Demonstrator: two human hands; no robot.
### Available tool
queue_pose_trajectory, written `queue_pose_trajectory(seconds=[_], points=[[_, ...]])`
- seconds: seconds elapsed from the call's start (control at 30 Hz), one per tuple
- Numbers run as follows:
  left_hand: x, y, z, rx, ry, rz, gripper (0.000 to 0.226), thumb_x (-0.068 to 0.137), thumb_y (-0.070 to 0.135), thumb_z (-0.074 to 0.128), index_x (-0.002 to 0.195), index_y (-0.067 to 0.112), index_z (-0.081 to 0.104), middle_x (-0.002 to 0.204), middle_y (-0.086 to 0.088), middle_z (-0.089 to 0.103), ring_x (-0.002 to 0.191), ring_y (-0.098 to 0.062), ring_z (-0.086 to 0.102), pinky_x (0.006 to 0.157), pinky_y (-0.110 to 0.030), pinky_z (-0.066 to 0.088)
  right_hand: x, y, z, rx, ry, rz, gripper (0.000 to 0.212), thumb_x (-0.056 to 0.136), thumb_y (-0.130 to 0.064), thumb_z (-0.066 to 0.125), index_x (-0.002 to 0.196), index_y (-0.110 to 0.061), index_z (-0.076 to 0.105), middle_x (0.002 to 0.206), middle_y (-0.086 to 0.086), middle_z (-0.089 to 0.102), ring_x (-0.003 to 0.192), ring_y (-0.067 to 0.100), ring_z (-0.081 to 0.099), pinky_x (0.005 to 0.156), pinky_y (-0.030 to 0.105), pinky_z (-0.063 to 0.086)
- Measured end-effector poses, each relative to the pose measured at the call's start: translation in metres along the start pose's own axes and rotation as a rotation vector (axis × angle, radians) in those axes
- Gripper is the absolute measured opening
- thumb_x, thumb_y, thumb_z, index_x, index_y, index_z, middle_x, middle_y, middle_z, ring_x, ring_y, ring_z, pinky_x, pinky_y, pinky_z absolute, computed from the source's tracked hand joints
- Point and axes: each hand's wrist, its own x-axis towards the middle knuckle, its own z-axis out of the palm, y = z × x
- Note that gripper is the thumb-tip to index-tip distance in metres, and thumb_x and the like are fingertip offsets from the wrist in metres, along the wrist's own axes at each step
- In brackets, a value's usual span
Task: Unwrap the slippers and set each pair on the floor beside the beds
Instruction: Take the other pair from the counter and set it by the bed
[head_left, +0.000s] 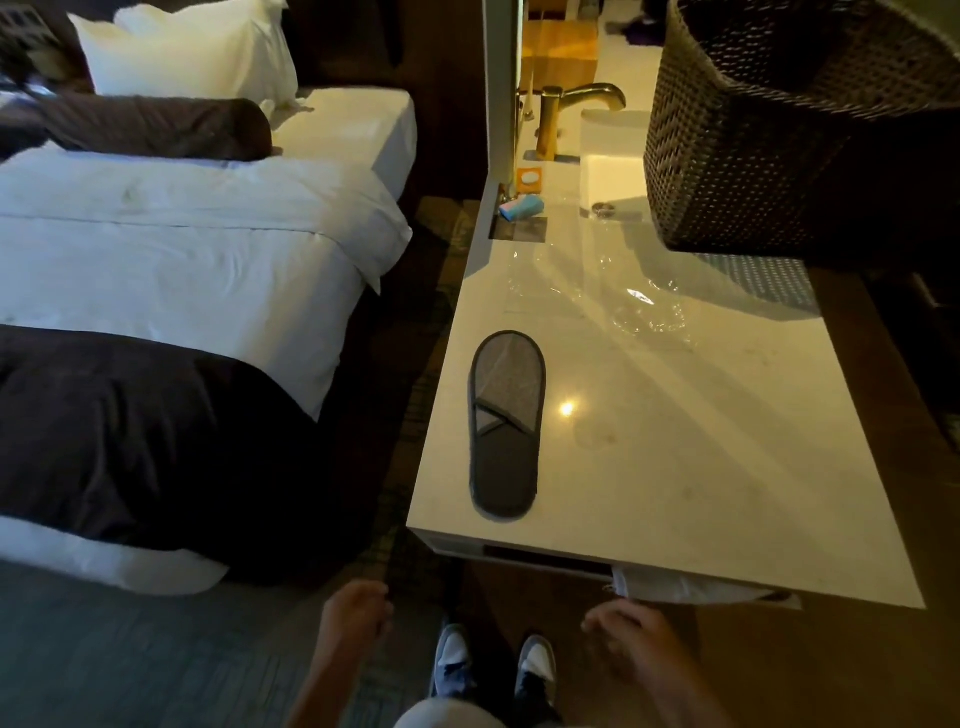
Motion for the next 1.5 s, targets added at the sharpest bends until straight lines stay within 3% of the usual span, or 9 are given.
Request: queue_pose_trajectory(seconds=[0.13, 0.33, 0.53, 0.83, 0.97, 1.1, 1.2, 1.33, 1.5], points=[[-0.003, 0.067, -0.001, -0.011, 0.033, 0.22, 0.018, 0.094, 0.001, 0.055, 0.101, 0.016, 0.061, 0.087, -0.012, 0.065, 0.071, -0.02, 0.062, 0.059, -0.026, 0.051, -0.032, -0.068, -0.004, 0.196, -0.154, -0.181, 0.028, 0.1, -0.019, 0.051, 0.103, 0.001, 0.07, 0.103, 0.016, 0.075, 0.093, 0.032, 0.07, 0.08, 0.042, 0.053], [0.011, 0.153, 0.018, -0.032, 0.056, 0.442, 0.019, 0.095, 0.011, 0.057, 0.109, 0.023, 0.059, 0.09, 0.0, 0.065, 0.079, -0.014, 0.066, 0.064, -0.022, 0.053, -0.041, -0.163, 0.011, 0.214, -0.003, -0.458, 0.023, 0.1, -0.016, 0.048, 0.106, -0.005, 0.068, 0.106, 0.014, 0.073, 0.098, 0.03, 0.071, 0.089, 0.047, 0.055], [0.029, 0.195, 0.062, -0.031, -0.035, 0.401, 0.034, 0.092, 0.01, 0.06, 0.125, 0.015, 0.054, 0.091, -0.001, 0.062, 0.079, -0.013, 0.061, 0.062, -0.022, 0.049, 0.016, -0.221, 0.034, 0.023, 0.242, -0.46, 0.016, 0.093, -0.012, 0.054, 0.104, -0.012, 0.065, 0.101, 0.011, 0.069, 0.089, 0.026, 0.068, 0.077, 0.04, 0.058], [0.038, 0.196, 0.109, 0.281, 0.054, 0.312, 0.041, 0.093, 0.026, 0.064, 0.127, 0.01, 0.048, 0.082, 0.008, 0.045, 0.061, -0.003, 0.044, 0.046, -0.015, 0.03, 0.078, -0.217, 0.058, -0.473, 0.357, -0.334, 0.008, 0.087, -0.016, 0.056, 0.085, -0.011, 0.05, 0.081, 0.008, 0.054, 0.079, 0.027, 0.054, 0.05, 0.026, 0.033], [0.045, 0.189, 0.116, 0.343, 0.052, 0.319, 0.019, 0.092, 0.031, 0.062, 0.099, 0.017, 0.051, 0.082, 0.002, 0.056, 0.064, -0.007, 0.054, 0.047, -0.018, 0.037, 0.085, -0.215, 0.066, -0.498, 0.412, -0.315, 0.02, 0.088, -0.023, 0.061, 0.101, -0.008, 0.057, 0.098, 0.013, 0.063, 0.091, 0.032, 0.062, 0.06, 0.028, 0.038], [0.054, 0.19, 0.121, 0.315, 0.068, 0.287, 0.015, 0.091, 0.032, 0.063, 0.094, 0.019, 0.055, 0.077, 0.002, 0.058, 0.063, -0.007, 0.057, 0.046, -0.02, 0.039, 0.085, -0.216, 0.07, -0.549, 0.445, -0.324, 0.031, 0.089, -0.025, 0.064, 0.113, -0.006, 0.057, 0.11, 0.013, 0.065, 0.104, 0.034, 0.063, 0.067, 0.03, 0.04], [0.062, 0.194, 0.122, 0.305, 0.066, 0.262, 0.02, 0.088, 0.03, 0.067, 0.092, 0.011, 0.063, 0.069, 0.003, 0.056, 0.056, -0.006, 0.052, 0.043, -0.019, 0.036, 0.089, -0.215, 0.069, -0.525, 0.449, -0.325, 0.03, 0.087, -0.027, 0.068, 0.108, -0.007, 0.058, 0.1, 0.011, 0.065, 0.096, 0.03, 0.064, 0.061, 0.027, 0.038], [0.067, 0.194, 0.119, 0.196, 0.035, 0.238, 0.015, 0.085, 0.023, 0.072, 0.087, 0.015, 0.059, 0.075, 0.001, 0.058, 0.064, -0.008, 0.056, 0.05, -0.02, 0.042, 0.086, -0.216, 0.064, -0.438, 0.417, -0.346, 0.022, 0.085, -0.026, 0.071, 0.083, -0.008, 0.058, 0.064, 0.0, 0.051, 0.064, 0.019, 0.055, 0.045, 0.023, 0.03], [0.065, 0.19, 0.112, 0.05, -0.104, 0.23, 0.027, 0.084, 0.019, 0.073, 0.107, 0.018, 0.06, 0.088, 0.003, 0.061, 0.081, -0.01, 0.062, 0.063, -0.024, 0.054, 0.067, -0.207, 0.059, -0.162, 0.266, -0.372, 0.019, 0.087, -0.021, 0.069, 0.075, -0.007, 0.063, 0.071, 0.007, 0.063, 0.071, 0.024, 0.065, 0.062, 0.032, 0.052]])
